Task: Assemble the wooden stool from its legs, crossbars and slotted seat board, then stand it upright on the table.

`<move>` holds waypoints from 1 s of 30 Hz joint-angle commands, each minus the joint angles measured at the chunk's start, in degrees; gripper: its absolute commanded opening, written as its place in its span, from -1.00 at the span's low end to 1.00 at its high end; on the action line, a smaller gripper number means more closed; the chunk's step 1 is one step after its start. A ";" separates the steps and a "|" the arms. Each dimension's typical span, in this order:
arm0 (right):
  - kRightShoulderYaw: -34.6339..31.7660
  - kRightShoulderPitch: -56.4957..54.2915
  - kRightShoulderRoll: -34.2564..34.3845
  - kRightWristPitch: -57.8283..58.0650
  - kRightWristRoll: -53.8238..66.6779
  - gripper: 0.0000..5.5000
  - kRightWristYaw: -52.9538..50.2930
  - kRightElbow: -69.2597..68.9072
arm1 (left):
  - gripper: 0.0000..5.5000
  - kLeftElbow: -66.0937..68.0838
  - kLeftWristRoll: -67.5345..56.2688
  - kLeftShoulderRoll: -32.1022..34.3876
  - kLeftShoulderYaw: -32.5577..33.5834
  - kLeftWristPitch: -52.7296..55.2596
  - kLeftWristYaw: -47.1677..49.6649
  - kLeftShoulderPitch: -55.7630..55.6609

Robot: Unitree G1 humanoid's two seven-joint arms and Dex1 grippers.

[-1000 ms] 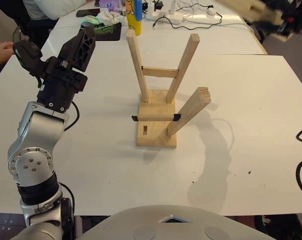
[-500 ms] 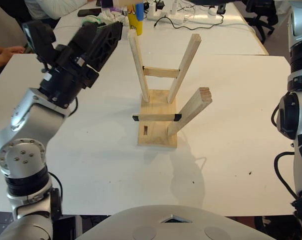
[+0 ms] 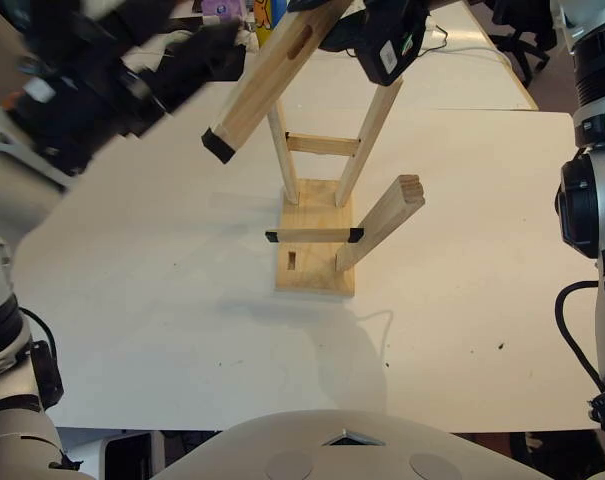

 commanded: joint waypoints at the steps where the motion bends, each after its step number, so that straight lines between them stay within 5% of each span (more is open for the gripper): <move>1: 2.31 -4.09 1.52 -4.15 -3.77 -0.25 -3.52 0.64 | 0.43 1.41 3.62 1.12 -3.81 3.64 -2.11 -2.59; 7: 5.60 -6.77 3.36 -8.13 -7.95 -0.25 -7.03 2.51 | 0.40 3.00 8.10 1.28 -5.30 6.85 -3.94 -3.86; 22: 10.56 -10.28 5.50 -13.09 -14.25 -0.25 -13.73 5.66 | -0.38 1.07 10.33 0.00 -5.34 11.73 -5.26 -3.88; 30: 13.33 -10.60 5.87 -14.86 -17.40 -0.25 -16.15 7.19 | -0.39 4.34 12.47 2.96 -0.76 12.53 -8.26 -6.36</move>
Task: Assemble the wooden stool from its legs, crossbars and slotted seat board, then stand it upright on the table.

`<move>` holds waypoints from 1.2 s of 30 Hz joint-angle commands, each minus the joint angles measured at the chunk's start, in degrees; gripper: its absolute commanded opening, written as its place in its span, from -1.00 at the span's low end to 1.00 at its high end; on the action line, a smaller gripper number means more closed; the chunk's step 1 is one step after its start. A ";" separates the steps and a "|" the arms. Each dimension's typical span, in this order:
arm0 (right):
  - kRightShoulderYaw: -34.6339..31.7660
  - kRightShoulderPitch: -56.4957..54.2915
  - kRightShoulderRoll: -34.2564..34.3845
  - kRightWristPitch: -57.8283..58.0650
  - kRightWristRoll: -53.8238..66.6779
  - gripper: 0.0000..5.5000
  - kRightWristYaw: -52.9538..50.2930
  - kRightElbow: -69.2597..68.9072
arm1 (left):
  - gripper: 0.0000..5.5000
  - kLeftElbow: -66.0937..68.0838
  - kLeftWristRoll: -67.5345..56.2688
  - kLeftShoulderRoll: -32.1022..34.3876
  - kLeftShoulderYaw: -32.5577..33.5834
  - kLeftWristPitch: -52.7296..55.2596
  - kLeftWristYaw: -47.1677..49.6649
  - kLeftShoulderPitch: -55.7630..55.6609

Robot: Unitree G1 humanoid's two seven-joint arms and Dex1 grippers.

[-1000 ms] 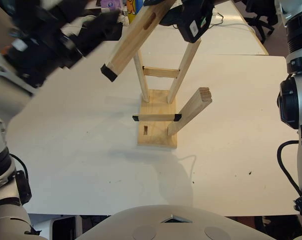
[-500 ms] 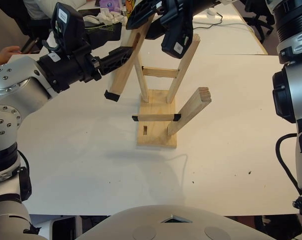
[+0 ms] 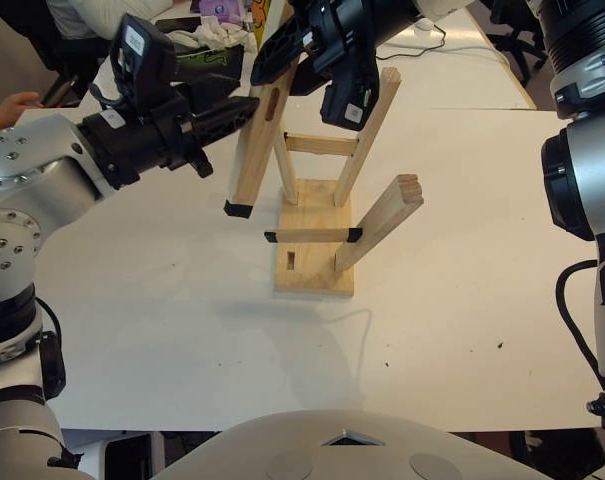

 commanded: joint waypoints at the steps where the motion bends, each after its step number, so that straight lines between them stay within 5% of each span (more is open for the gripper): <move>1: 1.25 -1.64 0.37 -1.08 -1.49 -0.25 -1.76 0.55 | -0.39 2.45 0.46 1.95 2.97 1.05 -1.93 -2.63; 11: 3.80 -0.78 1.26 -4.42 -4.55 -0.25 -4.93 -1.19 | -0.39 11.80 -4.09 -5.80 1.32 7.43 1.71 -13.52; 36: 6.79 -0.17 2.94 -3.47 -8.72 -0.25 -9.69 -0.96 | -0.19 13.27 -7.49 -12.81 2.30 14.64 2.88 -16.03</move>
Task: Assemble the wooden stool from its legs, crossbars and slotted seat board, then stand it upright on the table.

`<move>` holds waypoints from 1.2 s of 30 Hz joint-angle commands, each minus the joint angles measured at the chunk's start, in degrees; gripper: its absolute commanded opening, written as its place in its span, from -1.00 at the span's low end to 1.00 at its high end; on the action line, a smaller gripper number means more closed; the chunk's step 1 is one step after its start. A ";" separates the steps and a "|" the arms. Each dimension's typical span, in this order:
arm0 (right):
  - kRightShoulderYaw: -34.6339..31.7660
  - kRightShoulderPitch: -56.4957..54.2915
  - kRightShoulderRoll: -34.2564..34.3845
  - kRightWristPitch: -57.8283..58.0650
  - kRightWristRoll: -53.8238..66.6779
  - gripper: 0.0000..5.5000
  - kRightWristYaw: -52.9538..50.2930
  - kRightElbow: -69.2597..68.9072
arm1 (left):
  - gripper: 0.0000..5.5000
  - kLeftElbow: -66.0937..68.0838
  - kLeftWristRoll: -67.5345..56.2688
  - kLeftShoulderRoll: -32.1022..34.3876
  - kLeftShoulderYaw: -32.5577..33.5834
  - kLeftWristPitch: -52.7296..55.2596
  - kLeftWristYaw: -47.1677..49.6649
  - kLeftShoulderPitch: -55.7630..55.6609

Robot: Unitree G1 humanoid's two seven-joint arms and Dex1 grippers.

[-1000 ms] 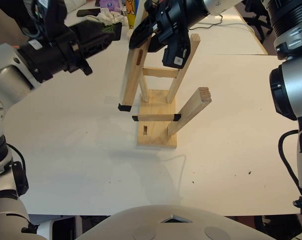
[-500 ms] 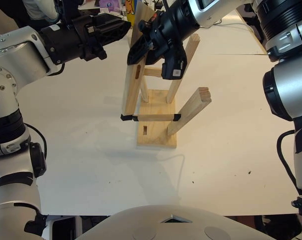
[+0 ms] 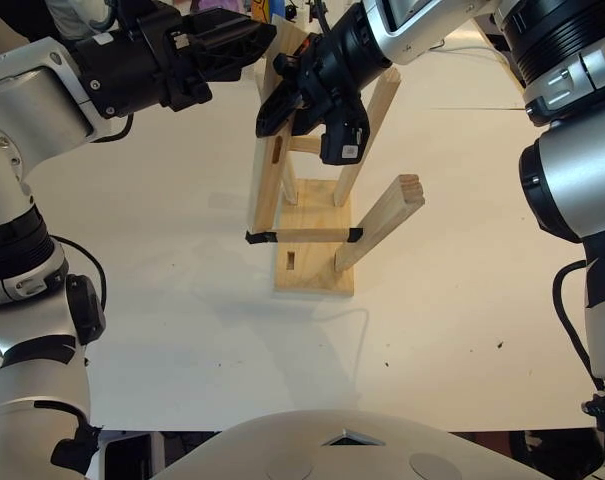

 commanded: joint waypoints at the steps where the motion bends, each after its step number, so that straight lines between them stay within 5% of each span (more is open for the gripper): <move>1: 0.36 -0.11 0.45 0.17 -0.66 -0.25 -1.42 -0.27 | -0.19 -1.27 0.41 -1.42 -1.66 1.63 1.18 0.08; 25: 0.79 0.22 0.93 -1.14 1.07 -0.25 -1.27 -2.59 | -0.19 2.52 11.28 -5.30 -6.07 -0.42 -2.67 2.91; 33: 1.14 0.59 1.34 -0.60 2.21 -0.25 -0.21 -2.18 | -0.59 2.13 12.54 -6.47 -4.95 -0.51 -2.79 3.00; 36: 1.15 0.59 1.45 -0.30 2.35 -0.25 -0.12 -2.00 | -0.60 2.16 12.79 -6.81 -4.62 -0.58 -2.77 3.04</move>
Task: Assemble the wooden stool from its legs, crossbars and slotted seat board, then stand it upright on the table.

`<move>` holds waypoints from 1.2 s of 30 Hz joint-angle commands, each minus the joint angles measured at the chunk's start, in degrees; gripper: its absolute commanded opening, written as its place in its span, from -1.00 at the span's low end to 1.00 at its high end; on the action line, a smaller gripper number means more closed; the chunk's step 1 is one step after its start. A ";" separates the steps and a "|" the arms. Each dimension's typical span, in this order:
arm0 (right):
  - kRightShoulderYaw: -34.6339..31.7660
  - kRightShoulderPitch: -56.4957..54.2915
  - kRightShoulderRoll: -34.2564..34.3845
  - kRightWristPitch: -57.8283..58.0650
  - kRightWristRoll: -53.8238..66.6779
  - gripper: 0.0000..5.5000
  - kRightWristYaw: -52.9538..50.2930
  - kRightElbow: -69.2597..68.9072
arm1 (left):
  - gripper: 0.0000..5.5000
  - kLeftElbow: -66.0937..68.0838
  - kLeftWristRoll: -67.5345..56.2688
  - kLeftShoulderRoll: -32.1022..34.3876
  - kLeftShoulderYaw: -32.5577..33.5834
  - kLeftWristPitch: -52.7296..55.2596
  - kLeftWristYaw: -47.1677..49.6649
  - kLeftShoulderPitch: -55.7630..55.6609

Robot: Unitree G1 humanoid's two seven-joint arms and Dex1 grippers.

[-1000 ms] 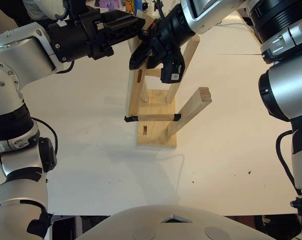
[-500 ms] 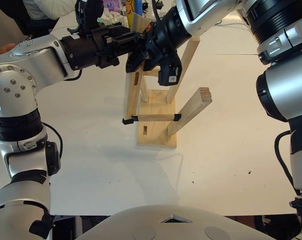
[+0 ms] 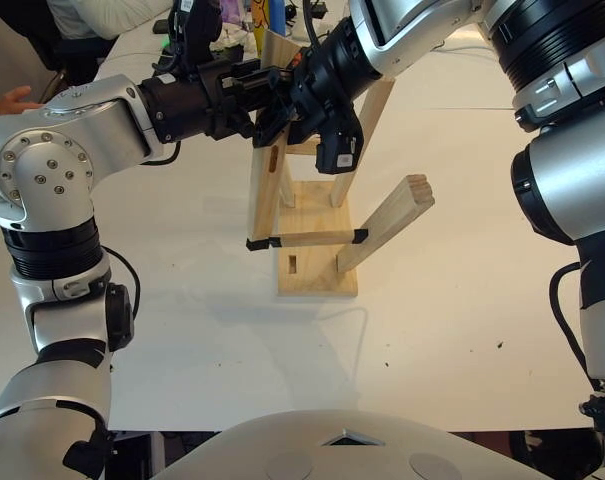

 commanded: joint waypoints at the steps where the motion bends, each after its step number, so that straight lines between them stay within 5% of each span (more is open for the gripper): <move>1: 0.11 -0.13 0.59 -0.19 2.02 -0.25 0.12 -0.15 | -0.60 0.40 1.47 -0.11 0.52 0.40 0.44 0.81; 11: 0.56 0.87 -0.22 0.25 4.35 -0.25 1.63 0.75 | -0.61 0.90 2.97 0.25 2.96 -0.46 1.82 0.37; 22: 0.43 0.97 -0.61 0.30 10.43 0.36 3.63 0.22 | -0.62 2.53 7.09 0.91 3.98 -2.64 1.56 -0.27; 29: -3.78 1.33 -6.93 9.26 16.93 0.36 7.75 4.23 | -0.62 -1.93 7.68 0.36 12.27 -6.35 5.83 1.47; 36: -18.09 12.21 -17.07 30.33 32.60 -0.09 15.12 4.66 | -0.62 -22.82 -0.47 -10.41 28.48 -8.24 24.66 15.10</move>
